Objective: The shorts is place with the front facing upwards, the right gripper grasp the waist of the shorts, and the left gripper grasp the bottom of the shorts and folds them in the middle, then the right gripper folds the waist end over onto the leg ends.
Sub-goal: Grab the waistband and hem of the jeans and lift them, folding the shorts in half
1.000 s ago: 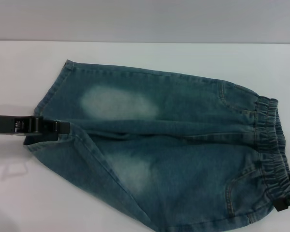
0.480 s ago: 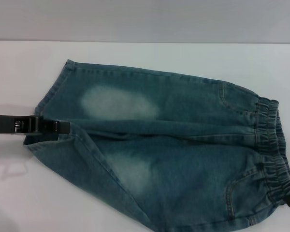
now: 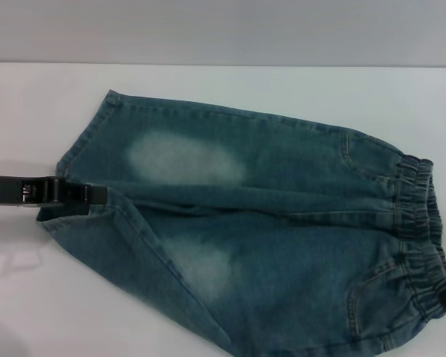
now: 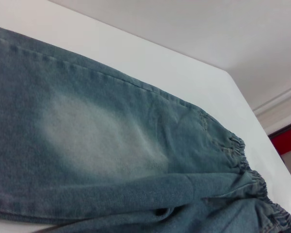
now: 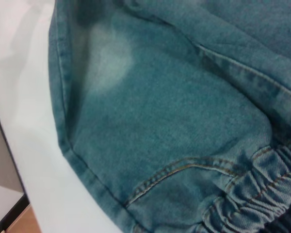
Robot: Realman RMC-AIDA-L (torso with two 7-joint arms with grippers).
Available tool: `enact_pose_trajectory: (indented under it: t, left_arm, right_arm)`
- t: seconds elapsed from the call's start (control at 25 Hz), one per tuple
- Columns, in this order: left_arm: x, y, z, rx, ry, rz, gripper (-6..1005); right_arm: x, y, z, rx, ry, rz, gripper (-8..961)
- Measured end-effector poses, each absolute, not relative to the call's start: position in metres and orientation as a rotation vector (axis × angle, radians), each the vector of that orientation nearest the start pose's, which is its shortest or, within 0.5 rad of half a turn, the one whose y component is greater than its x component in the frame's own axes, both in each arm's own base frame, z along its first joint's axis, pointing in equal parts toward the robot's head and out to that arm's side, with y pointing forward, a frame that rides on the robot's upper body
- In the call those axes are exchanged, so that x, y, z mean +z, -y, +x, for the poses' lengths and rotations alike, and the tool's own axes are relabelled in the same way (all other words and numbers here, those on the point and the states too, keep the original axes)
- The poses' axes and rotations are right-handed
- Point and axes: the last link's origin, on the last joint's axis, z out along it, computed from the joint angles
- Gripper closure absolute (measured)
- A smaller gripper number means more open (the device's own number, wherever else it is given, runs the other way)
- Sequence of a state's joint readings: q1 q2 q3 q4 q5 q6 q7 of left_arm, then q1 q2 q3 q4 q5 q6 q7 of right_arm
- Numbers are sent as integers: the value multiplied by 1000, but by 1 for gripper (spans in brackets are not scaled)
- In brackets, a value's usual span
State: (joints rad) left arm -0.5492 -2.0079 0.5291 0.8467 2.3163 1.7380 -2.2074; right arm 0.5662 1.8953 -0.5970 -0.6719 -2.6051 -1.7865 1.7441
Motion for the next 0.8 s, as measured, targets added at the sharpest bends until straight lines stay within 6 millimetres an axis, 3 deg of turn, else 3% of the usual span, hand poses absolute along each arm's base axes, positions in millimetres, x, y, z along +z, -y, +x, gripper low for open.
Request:
enact_pose_trajectory:
  t: [0.2,0.8]
  left_arm:
    - [61,-326,-286,-475,1641,-2471,959]
    - [60,-327,-285,-469,1638,-2474,959]
  right_arm:
    - [63,-296,339,-82,-1229,-2812,952]
    - [58,-294,341,-18,-1160,-2788,953]
